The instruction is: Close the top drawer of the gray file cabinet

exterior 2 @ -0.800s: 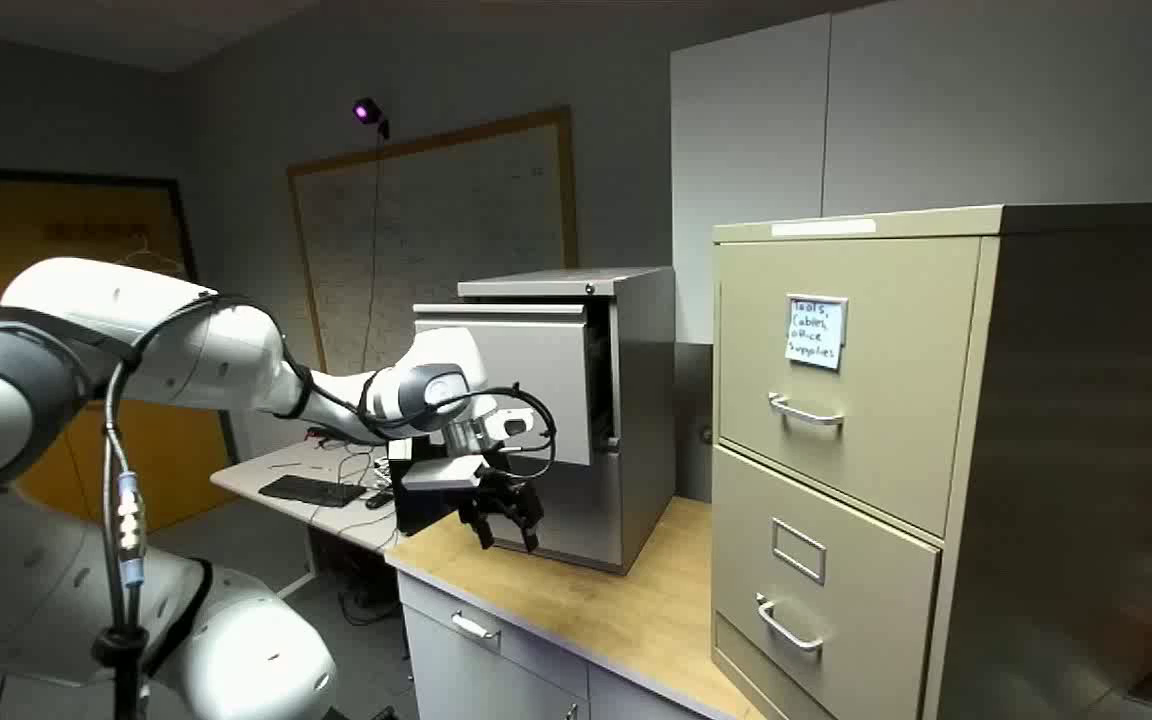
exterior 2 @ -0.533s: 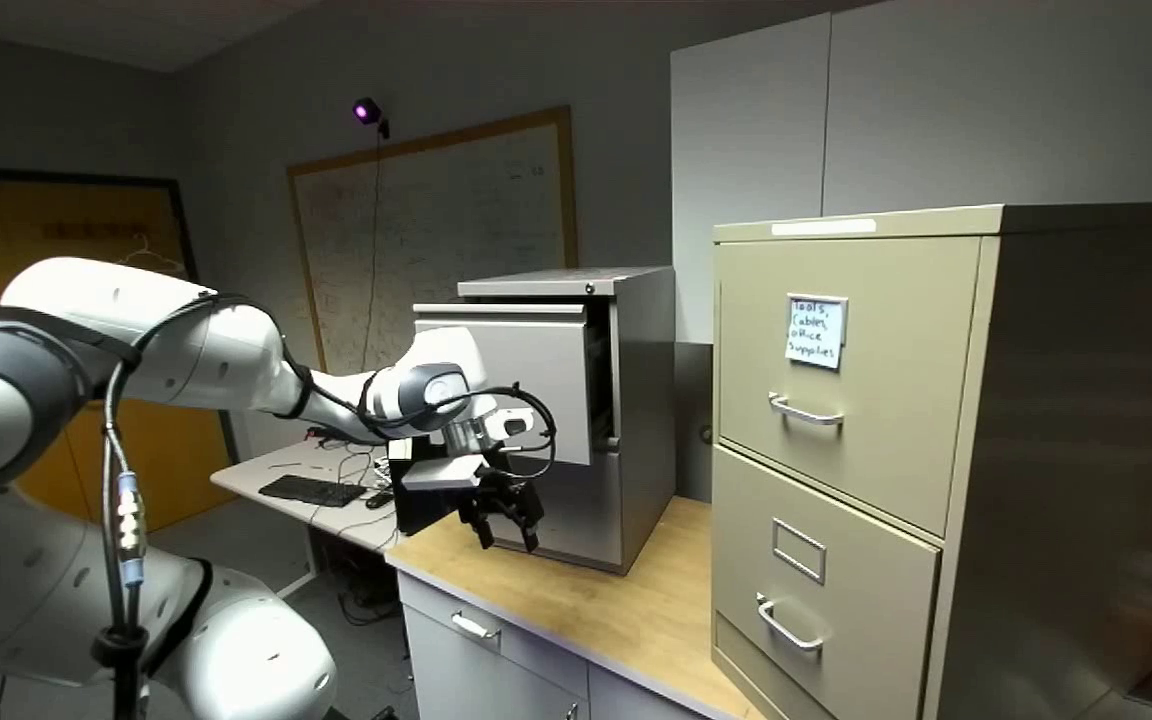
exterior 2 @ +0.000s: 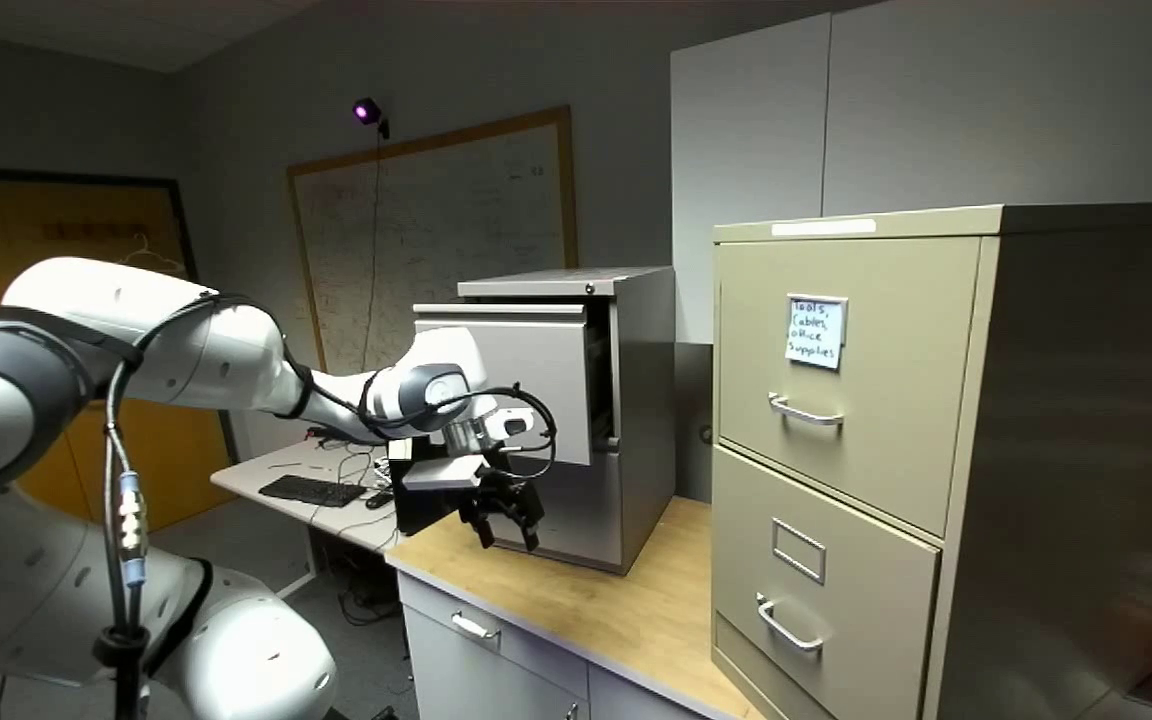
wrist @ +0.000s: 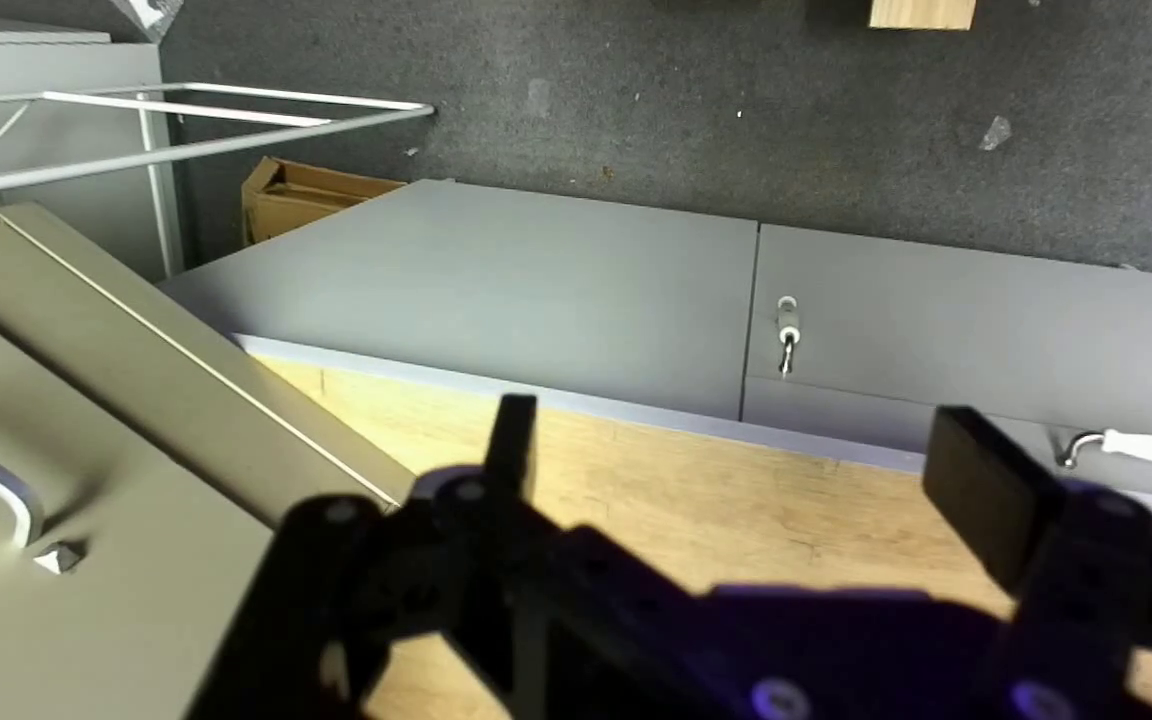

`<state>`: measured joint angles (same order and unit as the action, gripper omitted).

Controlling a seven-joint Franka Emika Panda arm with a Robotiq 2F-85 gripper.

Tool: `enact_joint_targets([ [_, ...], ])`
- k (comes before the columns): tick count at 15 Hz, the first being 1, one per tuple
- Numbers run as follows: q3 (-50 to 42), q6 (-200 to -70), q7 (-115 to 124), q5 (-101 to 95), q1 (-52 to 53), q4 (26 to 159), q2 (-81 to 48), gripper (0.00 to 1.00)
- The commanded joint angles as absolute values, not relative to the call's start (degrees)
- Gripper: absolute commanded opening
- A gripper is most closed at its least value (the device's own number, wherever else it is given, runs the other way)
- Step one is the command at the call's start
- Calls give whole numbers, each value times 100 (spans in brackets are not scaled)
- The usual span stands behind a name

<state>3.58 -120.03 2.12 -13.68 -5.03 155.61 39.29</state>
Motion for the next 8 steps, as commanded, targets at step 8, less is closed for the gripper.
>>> enact_joint_targets([
  [8, 954, -12859, 1842, -1419, -538, 14816, 3867, 100],
])
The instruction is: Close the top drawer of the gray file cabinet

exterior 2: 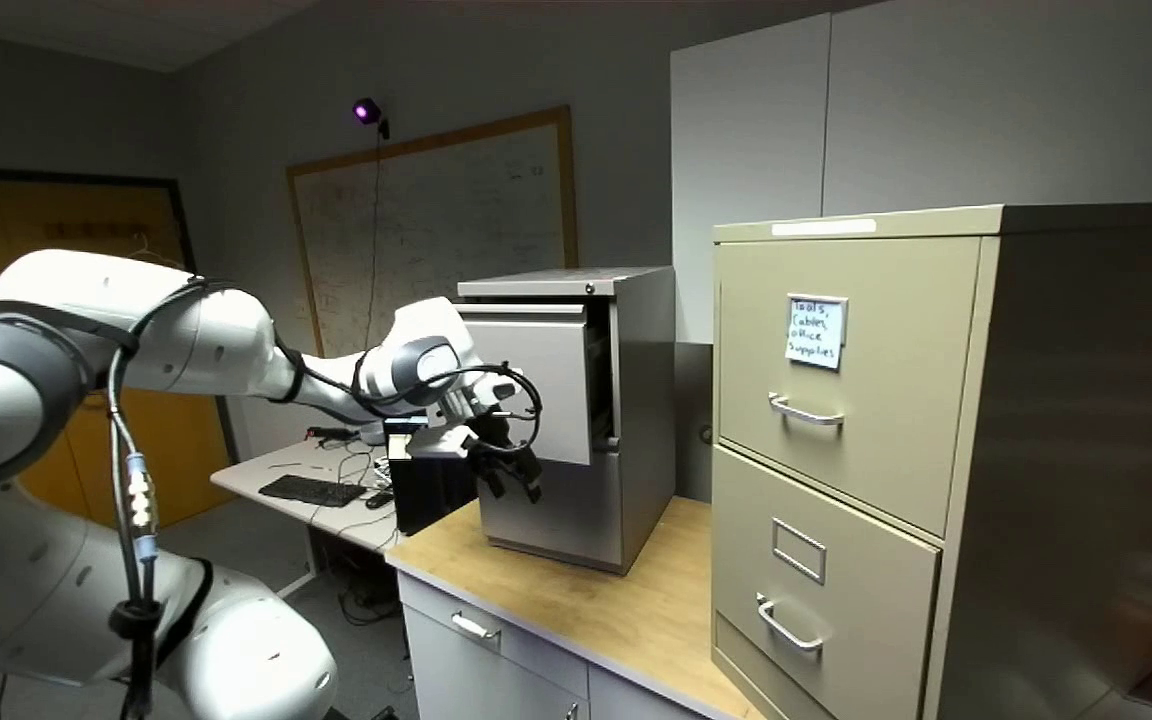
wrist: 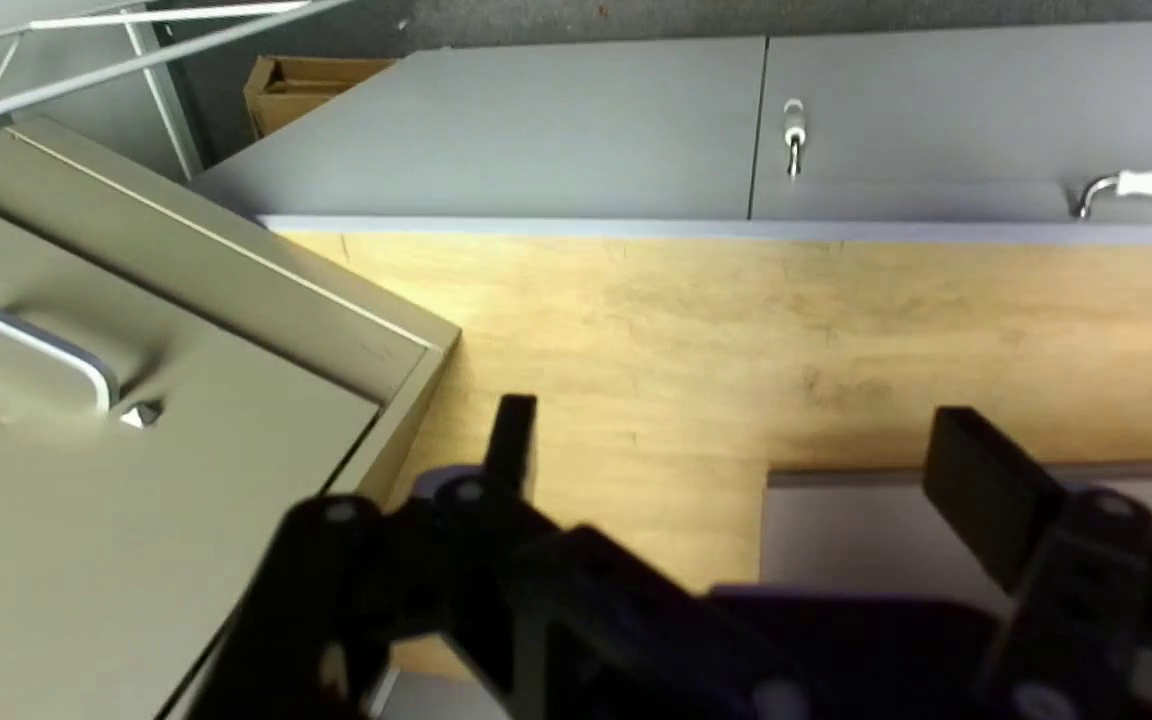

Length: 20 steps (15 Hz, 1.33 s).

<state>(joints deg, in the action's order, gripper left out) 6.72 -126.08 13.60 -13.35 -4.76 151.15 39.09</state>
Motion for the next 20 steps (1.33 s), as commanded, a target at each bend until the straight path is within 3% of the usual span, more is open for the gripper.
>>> enact_joint_targets([
  [1, 1061, -12977, 1979, -1460, -554, 14731, 3882, 100],
  [2, 1161, -13113, 2098, -1505, -574, 14660, 3905, 100],
  [3, 1263, -13249, 2209, -1550, -593, 14581, 3925, 91],
  [4, 1364, -13411, 2306, -1609, -617, 14511, 3966, 75],
  [14, 2278, -15193, 3008, -2044, -1223, 14184, 4525, 0],
  [20, 2591, -16226, 2771, -1695, -1385, 14198, 4621, 0],
])
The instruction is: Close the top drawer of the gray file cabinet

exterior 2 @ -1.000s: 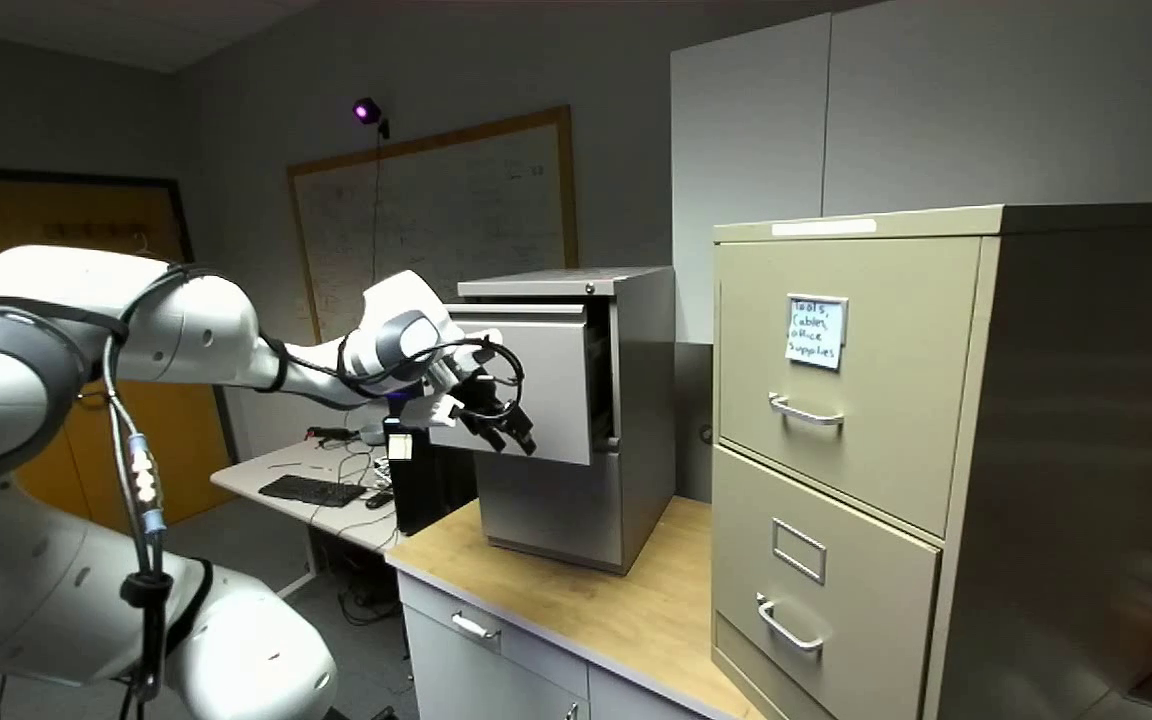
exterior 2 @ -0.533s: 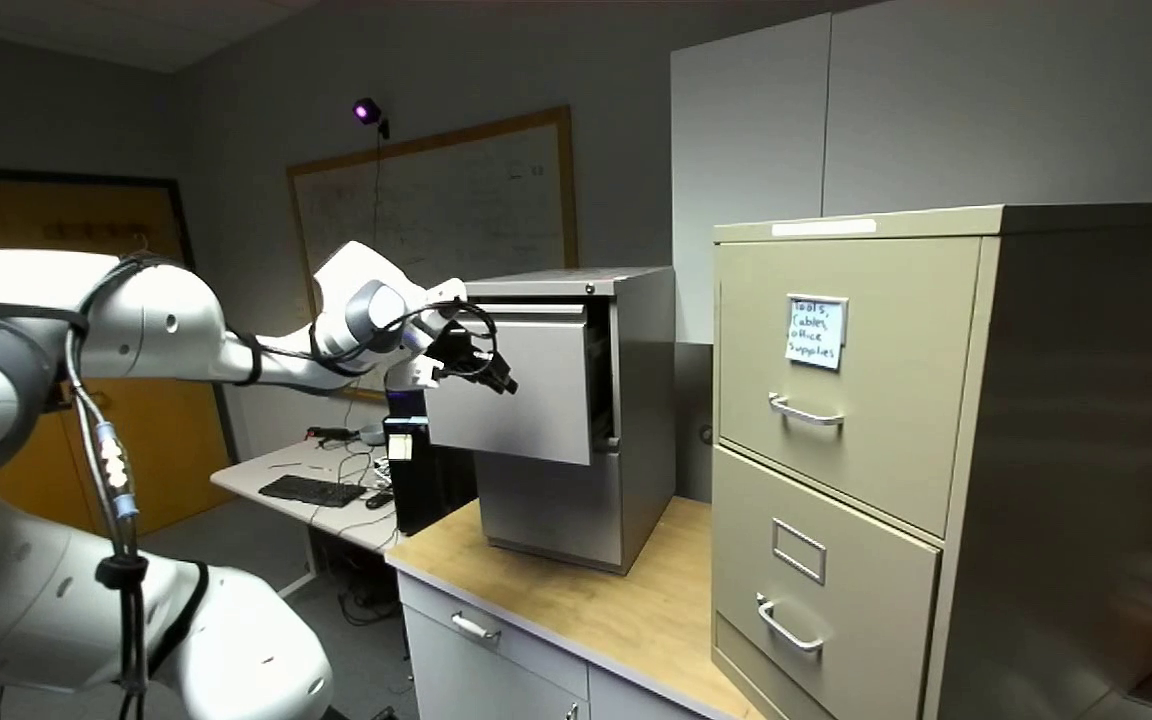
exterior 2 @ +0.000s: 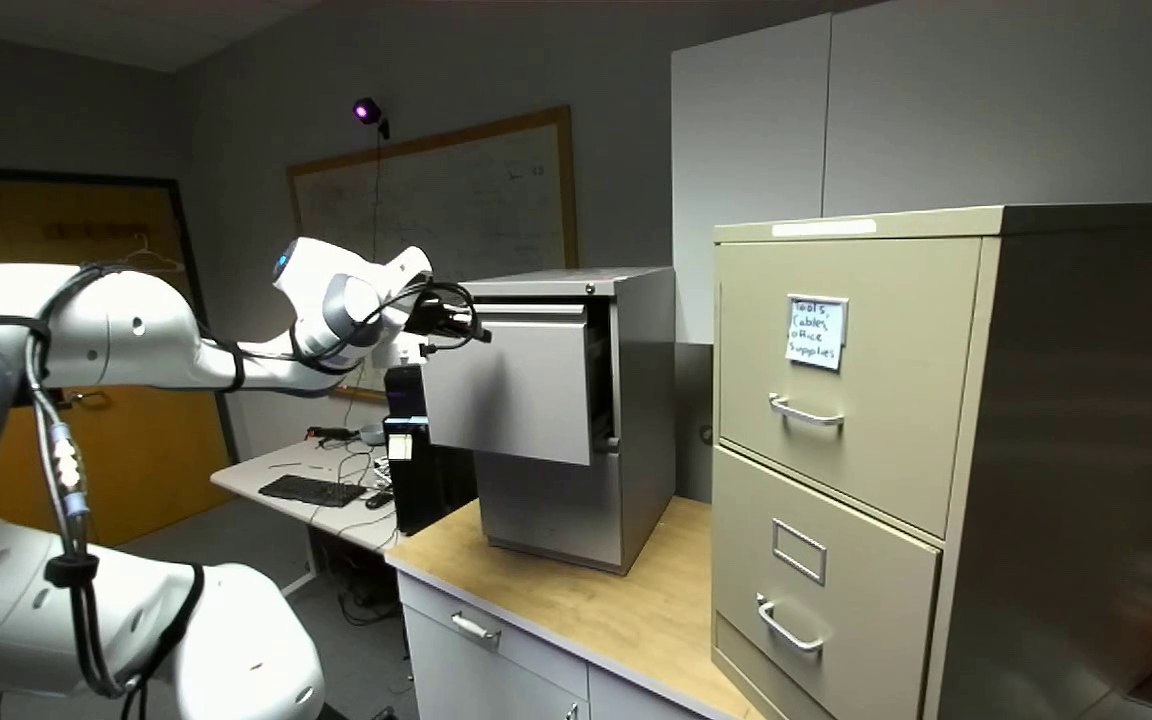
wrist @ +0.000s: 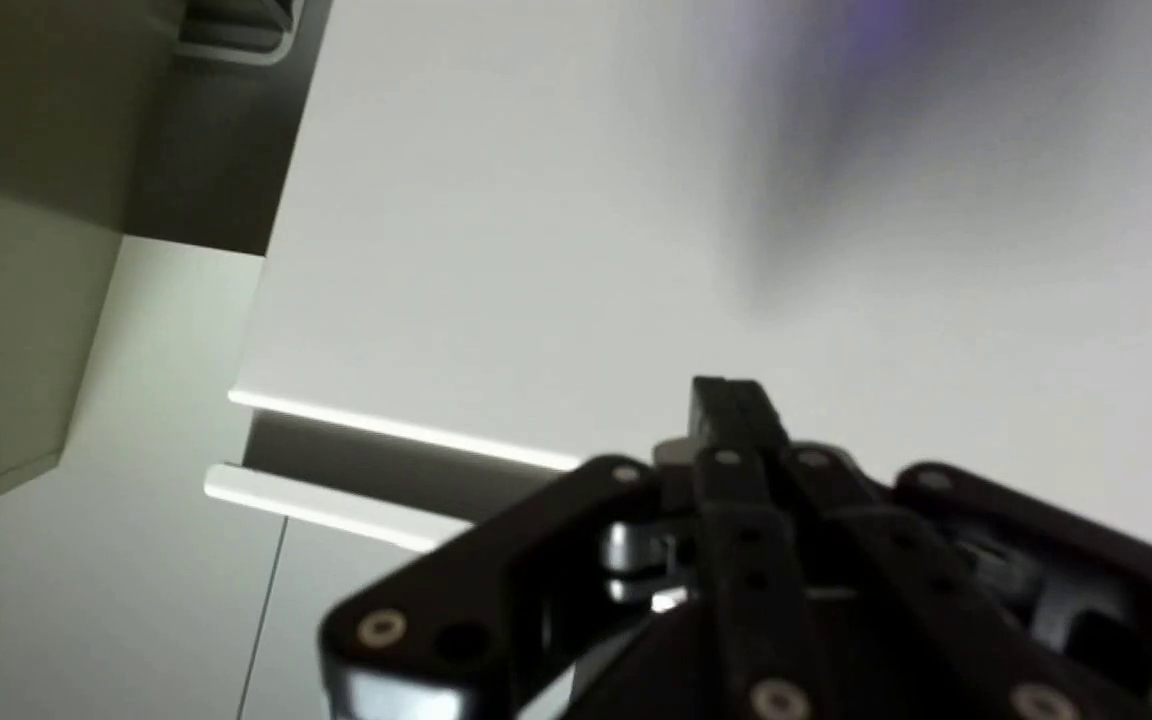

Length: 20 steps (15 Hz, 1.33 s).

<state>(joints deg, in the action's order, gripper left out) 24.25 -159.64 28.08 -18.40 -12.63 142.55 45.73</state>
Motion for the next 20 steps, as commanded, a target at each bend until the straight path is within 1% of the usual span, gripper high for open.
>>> enact_joint_targets([
  [1, 2605, -16304, 2732, -1630, -1350, 14195, 4613, 0],
  [7, 2693, -16844, 2439, -1330, -1194, 14138, 4313, 0],
  [13, 2559, -17269, 1965, -1036, -1000, 13864, 3683, 0],
  [20, 2548, -17326, 1585, -1034, -969, 13200, 3019, 0],
])
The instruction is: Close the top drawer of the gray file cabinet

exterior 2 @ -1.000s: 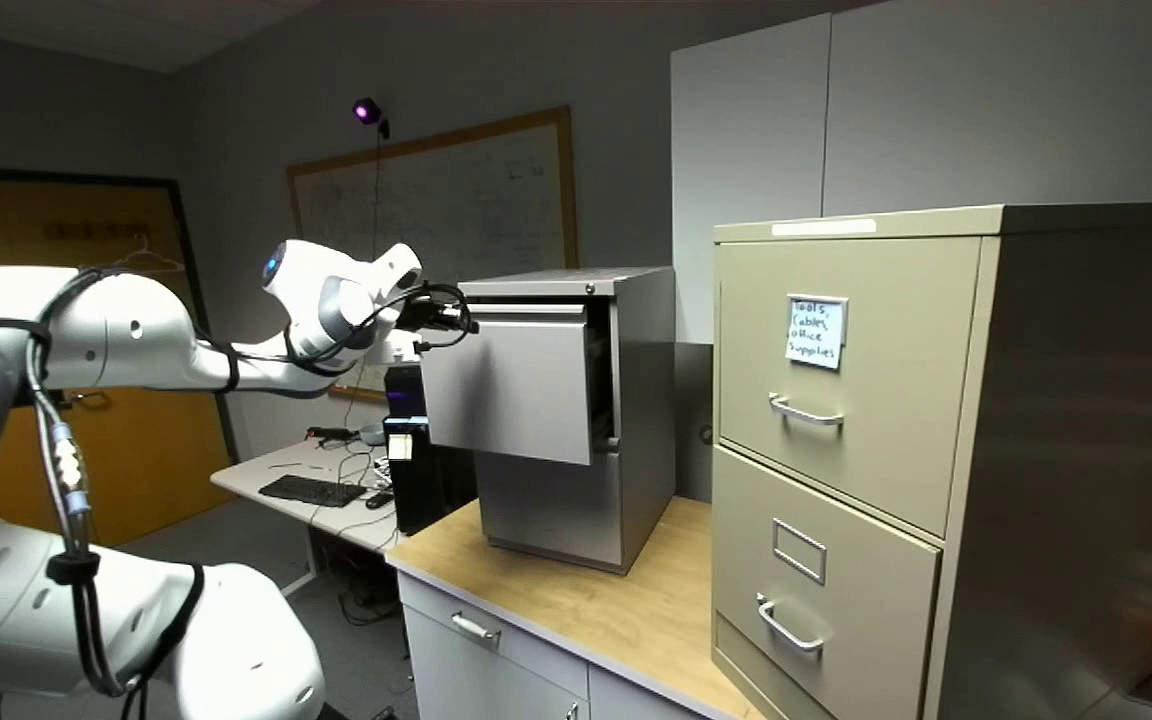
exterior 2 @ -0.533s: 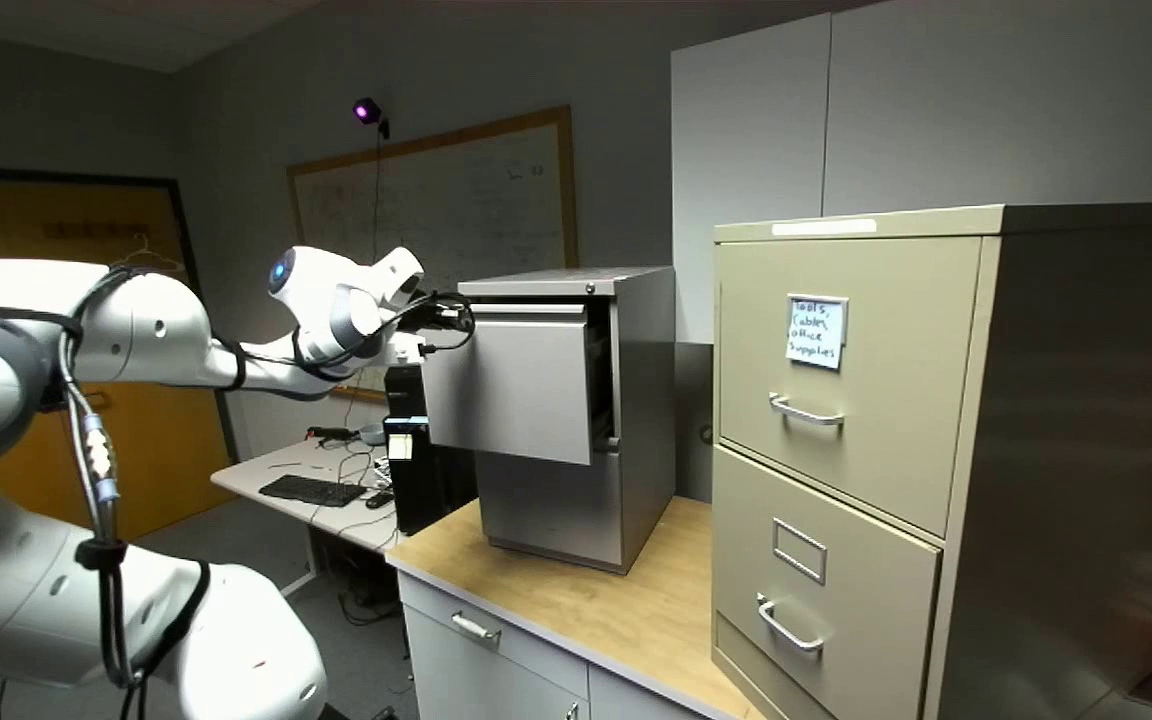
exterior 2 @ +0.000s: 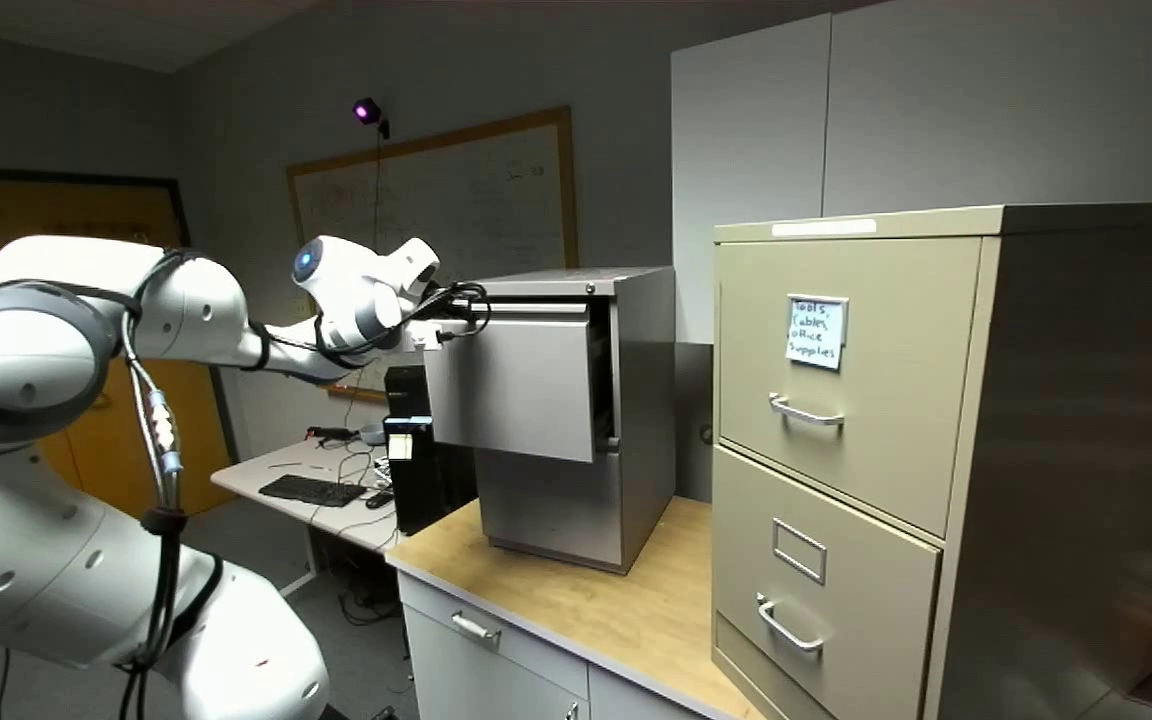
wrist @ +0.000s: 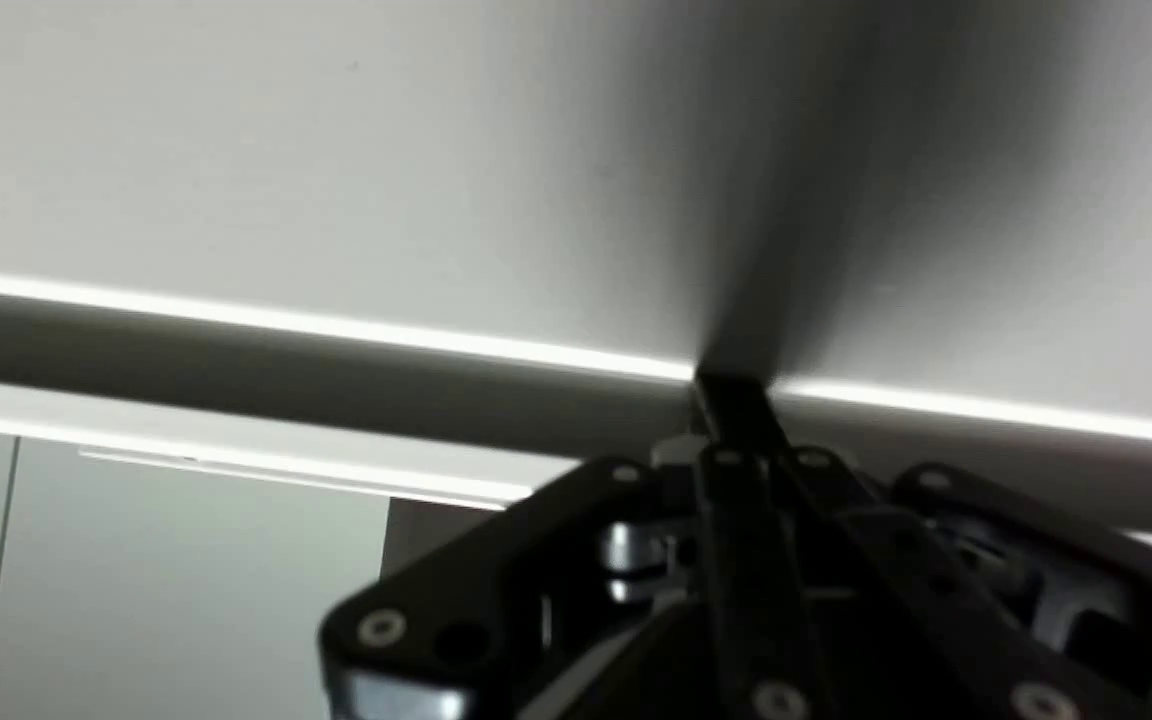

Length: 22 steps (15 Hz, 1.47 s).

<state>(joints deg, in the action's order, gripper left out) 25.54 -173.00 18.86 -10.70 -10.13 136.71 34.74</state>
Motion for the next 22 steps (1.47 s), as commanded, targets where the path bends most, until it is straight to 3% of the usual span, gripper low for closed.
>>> enact_joint_targets([
  [1, 2561, -17315, 1557, -1048, -977, 13109, 2901, 0],
  [14, 2572, -16331, 1479, -1173, -1132, 11046, 829, 0],
  [22, 2517, -15517, 1432, -1099, -1136, 10176, 270, 0],
])
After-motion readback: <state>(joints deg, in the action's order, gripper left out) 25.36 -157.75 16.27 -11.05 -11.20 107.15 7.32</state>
